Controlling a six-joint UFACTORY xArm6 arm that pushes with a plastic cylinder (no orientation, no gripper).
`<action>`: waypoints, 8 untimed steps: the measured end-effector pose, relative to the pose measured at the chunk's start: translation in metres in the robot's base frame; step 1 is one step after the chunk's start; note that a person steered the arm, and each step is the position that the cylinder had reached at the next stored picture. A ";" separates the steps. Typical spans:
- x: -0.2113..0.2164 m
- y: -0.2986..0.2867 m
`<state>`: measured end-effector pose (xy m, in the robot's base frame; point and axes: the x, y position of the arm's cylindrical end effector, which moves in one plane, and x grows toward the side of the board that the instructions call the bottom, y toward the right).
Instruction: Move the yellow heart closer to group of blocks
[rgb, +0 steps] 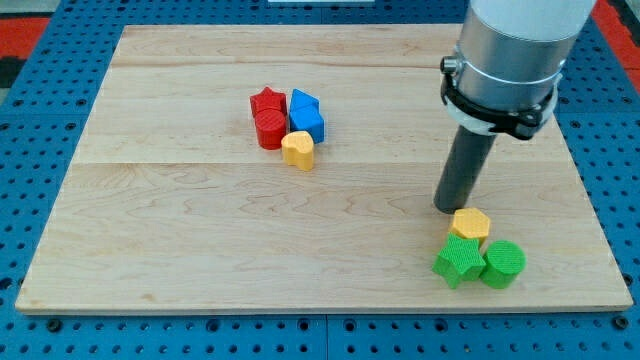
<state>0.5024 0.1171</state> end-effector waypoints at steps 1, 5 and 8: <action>-0.005 -0.052; -0.097 -0.170; -0.088 -0.107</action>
<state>0.4148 0.0104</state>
